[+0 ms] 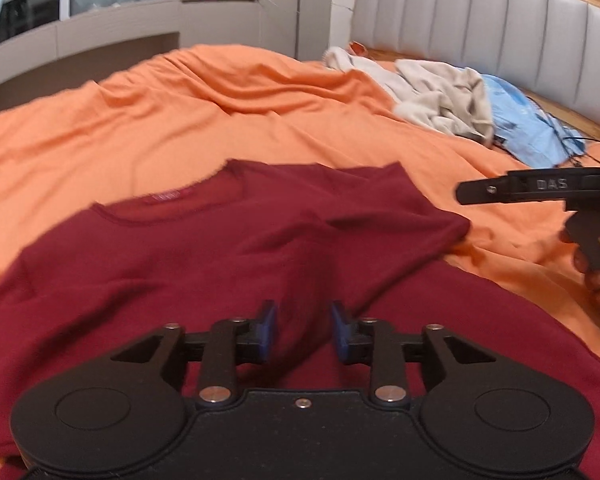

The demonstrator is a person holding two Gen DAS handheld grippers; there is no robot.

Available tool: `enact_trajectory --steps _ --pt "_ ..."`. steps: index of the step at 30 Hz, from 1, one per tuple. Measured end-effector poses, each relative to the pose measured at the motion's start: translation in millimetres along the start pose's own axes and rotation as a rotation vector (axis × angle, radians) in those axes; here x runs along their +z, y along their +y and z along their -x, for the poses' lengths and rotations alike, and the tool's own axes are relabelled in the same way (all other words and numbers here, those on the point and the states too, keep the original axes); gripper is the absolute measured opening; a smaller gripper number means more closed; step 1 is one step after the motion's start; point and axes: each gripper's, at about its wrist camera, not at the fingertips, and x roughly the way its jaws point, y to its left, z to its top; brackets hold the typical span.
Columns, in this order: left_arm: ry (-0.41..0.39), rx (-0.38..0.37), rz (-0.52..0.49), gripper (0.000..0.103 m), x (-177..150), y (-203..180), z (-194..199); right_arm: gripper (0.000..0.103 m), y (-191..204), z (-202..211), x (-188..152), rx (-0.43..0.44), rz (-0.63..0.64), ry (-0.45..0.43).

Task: Fold small clothes

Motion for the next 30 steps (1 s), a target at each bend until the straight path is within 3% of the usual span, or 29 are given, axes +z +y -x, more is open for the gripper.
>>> enact_trajectory --steps 1,4,10,17,22,24,27,29,30 --pt "0.003 -0.006 0.009 0.056 0 1 3 0.103 1 -1 0 0.008 0.001 0.000" --pt "-0.001 -0.018 0.056 0.075 -1 6 11 0.103 3 -4 -1 0.062 0.003 -0.009" --pt "-0.059 0.054 0.208 0.102 -4 37 43 0.103 28 -10 -6 0.185 0.084 -0.011" --pt "-0.096 0.268 0.337 0.102 -10 97 84 0.099 68 -20 -11 0.319 0.191 -0.002" --pt "-0.103 0.420 0.491 0.102 -28 160 101 0.073 89 -32 -12 0.357 0.252 0.044" --pt "-0.108 0.418 0.627 0.102 -40 190 106 0.064 95 -39 -12 0.368 0.263 0.062" --pt "-0.135 0.349 0.849 0.102 -62 225 110 0.049 101 -54 -13 0.382 0.261 0.112" --pt "-0.150 0.314 0.910 0.102 -70 234 110 0.040 101 -62 -16 0.399 0.252 0.142" --pt "-0.153 0.310 0.915 0.102 -71 236 109 0.030 101 -64 -18 0.405 0.250 0.149"
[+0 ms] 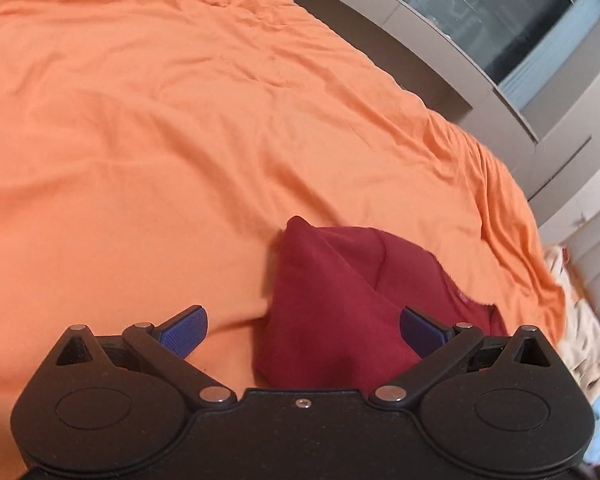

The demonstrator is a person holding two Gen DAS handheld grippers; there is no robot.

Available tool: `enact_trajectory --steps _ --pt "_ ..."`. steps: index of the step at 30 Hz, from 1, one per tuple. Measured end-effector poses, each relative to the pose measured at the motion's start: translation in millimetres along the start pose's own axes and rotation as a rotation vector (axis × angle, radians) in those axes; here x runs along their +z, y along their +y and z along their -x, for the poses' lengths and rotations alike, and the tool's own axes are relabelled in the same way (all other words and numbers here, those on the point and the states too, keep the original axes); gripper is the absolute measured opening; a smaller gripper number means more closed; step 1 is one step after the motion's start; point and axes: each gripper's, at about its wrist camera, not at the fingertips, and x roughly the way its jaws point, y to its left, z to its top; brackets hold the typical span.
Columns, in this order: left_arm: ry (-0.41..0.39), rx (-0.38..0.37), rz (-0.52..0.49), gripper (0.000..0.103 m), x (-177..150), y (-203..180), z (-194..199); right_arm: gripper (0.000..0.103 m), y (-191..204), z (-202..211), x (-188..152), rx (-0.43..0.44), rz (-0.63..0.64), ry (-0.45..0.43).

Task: Fold small clothes

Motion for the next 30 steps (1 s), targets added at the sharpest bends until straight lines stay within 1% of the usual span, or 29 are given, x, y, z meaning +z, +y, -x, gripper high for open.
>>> enact_trajectory --steps 1,4,7,10,12,16,18,21,24,26,28,29,30 --pt "0.001 -0.004 -0.003 0.102 1 1 -1 0.015 0 -1 -1 0.003 0.000 0.000" --pt "0.009 -0.008 -0.015 0.102 1 0 -8 0.010 0 1 -2 0.028 0.009 -0.011" --pt "0.021 -0.009 -0.017 0.102 -1 -2 -10 0.008 1 9 0 0.029 0.019 -0.043" --pt "0.017 -0.028 -0.014 0.102 -1 0 -8 0.008 2 18 5 -0.016 0.053 -0.072" --pt "0.014 -0.042 -0.009 0.102 -1 1 -6 0.008 -4 22 9 -0.036 0.044 -0.085" --pt "0.026 -0.049 -0.025 0.102 -2 -1 -8 0.008 -25 16 8 -0.078 -0.036 -0.060" --pt "0.038 -0.055 -0.046 0.102 -3 -4 -10 0.008 -33 11 5 -0.077 -0.072 -0.037" --pt "0.052 -0.059 -0.081 0.102 -6 -9 -12 0.009 -35 8 3 -0.077 -0.073 -0.026" --pt "0.089 -0.057 -0.123 0.102 -10 -14 -18 0.010 -34 9 2 -0.076 -0.065 -0.028" --pt "0.117 -0.054 -0.149 0.096 -14 -17 -23 0.011 -34 9 1 -0.076 -0.069 -0.027" --pt "0.142 -0.037 -0.164 0.079 -17 -19 -26 0.011 -34 9 1 -0.076 -0.069 -0.027" --pt "0.151 -0.033 -0.169 0.074 -18 -19 -28 0.011 -34 9 1 -0.076 -0.067 -0.027" --pt "0.156 -0.038 -0.177 0.059 -19 -20 -28 0.011 -34 9 2 -0.076 -0.065 -0.027"
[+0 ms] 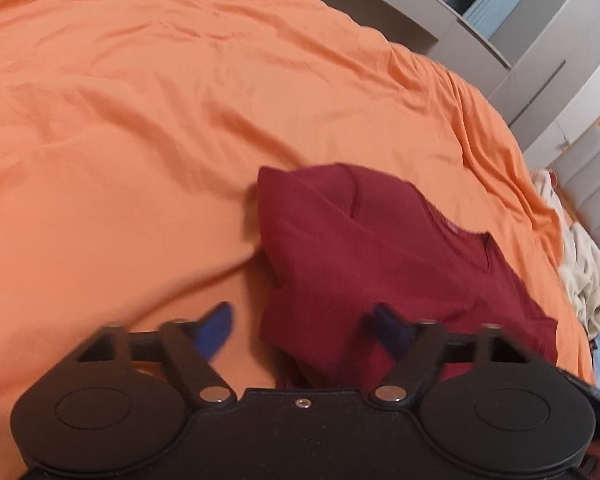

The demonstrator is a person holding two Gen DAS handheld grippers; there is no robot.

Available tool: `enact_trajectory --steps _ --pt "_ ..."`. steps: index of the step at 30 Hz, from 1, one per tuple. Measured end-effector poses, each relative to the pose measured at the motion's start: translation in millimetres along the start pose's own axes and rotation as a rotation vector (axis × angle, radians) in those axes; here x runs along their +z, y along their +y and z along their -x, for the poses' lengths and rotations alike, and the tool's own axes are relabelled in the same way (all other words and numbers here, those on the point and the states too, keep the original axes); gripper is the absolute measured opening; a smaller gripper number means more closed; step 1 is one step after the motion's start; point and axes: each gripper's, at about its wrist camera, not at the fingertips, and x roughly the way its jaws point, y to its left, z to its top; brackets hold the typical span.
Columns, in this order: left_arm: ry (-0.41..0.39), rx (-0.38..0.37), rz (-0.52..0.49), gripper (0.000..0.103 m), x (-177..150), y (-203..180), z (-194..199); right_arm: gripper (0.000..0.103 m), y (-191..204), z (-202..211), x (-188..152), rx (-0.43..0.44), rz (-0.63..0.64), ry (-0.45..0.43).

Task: Fold small clothes

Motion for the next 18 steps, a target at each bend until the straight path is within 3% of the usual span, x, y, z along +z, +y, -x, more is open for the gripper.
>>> enact_trajectory --steps 1,6,13,18 --pt "0.001 -0.016 -0.012 0.045 -1 -2 0 0.011 0 0 0 0.000 0.003 -0.001" --pt "-0.042 0.009 -0.057 0.017 0 -13 9 0.013 4 3 2 0.022 0.009 -0.001" --pt "-0.064 0.164 -0.054 0.014 4 -15 14 0.014 24 -2 -3 0.018 0.103 0.040" --pt "-0.025 0.186 -0.027 0.016 2 -6 6 0.014 25 -1 -5 0.022 0.094 0.042"
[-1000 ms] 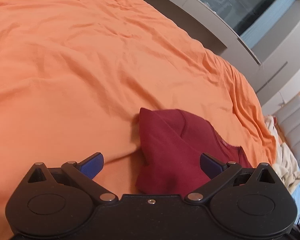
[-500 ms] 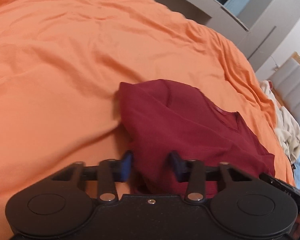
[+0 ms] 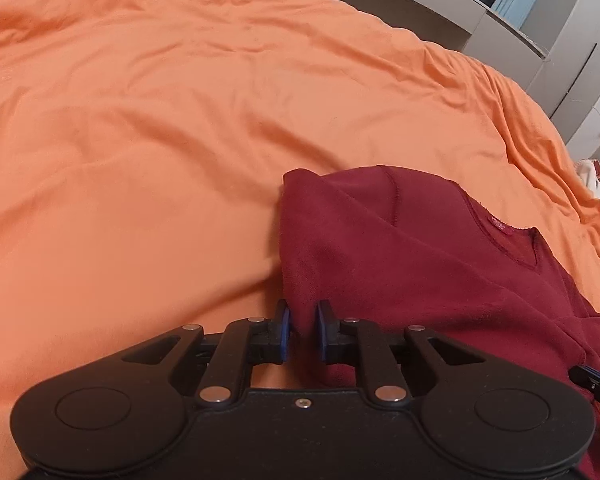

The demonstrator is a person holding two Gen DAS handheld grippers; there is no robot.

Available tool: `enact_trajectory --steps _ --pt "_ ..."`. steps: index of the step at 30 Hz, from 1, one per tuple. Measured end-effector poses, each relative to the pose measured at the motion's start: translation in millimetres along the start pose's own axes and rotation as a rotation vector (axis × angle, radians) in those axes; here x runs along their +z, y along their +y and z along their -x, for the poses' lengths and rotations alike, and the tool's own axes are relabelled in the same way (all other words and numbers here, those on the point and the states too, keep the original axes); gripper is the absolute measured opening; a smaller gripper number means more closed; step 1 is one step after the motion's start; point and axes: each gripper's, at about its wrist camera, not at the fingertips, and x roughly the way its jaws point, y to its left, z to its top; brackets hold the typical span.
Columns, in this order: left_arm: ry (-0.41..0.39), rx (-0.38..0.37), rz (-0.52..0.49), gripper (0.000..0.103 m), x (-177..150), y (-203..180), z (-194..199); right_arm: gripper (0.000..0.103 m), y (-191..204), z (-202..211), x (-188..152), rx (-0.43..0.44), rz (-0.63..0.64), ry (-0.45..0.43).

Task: Fold small clothes

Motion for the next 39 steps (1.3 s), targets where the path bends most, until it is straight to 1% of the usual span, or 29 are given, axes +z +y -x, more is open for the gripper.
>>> enact_trajectory --steps 2,5,6,7,8,9,10,11,13,14,16,17,19,22,25,28,34,37,39 --pt "0.005 0.005 0.000 0.021 1 0 1 0.015 1 0 0 -0.004 0.005 0.001" --pt "0.016 0.018 0.011 0.035 1 1 3 0.020 1 3 0 -0.008 0.012 -0.002" --pt "0.022 0.016 0.017 0.044 2 2 5 0.027 0 5 0 -0.009 0.013 -0.001" --pt "0.023 0.009 0.021 0.052 2 3 6 0.037 0 6 0 -0.012 0.013 0.000" --pt "0.021 0.003 0.027 0.056 1 3 9 0.043 0 9 0 -0.019 0.011 0.000" --pt "0.020 -0.001 0.033 0.066 2 4 12 0.054 0 11 0 -0.025 0.009 -0.001" --pt "0.019 -0.001 0.037 0.075 2 5 15 0.061 0 14 -1 -0.030 0.007 -0.003" --pt "0.015 0.001 0.039 0.077 2 6 19 0.065 1 18 -1 -0.031 0.007 -0.006" --pt "0.007 0.003 0.030 0.084 2 6 29 0.079 2 27 -3 -0.038 0.010 -0.012" --pt "0.005 0.002 0.022 0.086 1 6 34 0.082 2 32 -4 -0.040 0.013 -0.018" --pt "-0.003 -0.001 0.005 0.094 -4 6 45 0.091 4 43 -7 -0.040 0.018 -0.031" --pt "-0.007 -0.004 -0.003 0.095 -7 6 51 0.093 5 49 -10 -0.037 0.020 -0.036" --pt "-0.008 -0.017 -0.026 0.096 -15 6 62 0.101 9 61 -15 -0.031 0.025 -0.042" --pt "-0.014 -0.023 -0.077 0.099 -32 4 81 0.103 18 80 -25 -0.025 0.046 -0.055" --pt "-0.043 -0.027 -0.134 0.101 -43 -1 97 0.103 32 96 -32 -0.024 0.083 -0.073" --pt "-0.052 -0.030 -0.143 0.102 -51 -1 107 0.103 45 110 -44 -0.039 0.098 -0.072" --pt "-0.054 0.008 -0.208 0.102 -80 -9 123 0.103 69 138 -84 -0.105 0.083 -0.035" --pt "-0.059 0.034 -0.259 0.102 -96 -12 133 0.103 74 158 -105 -0.130 0.068 -0.054" --pt "-0.072 0.041 -0.283 0.102 -104 -13 140 0.103 74 172 -119 -0.136 0.023 -0.066"
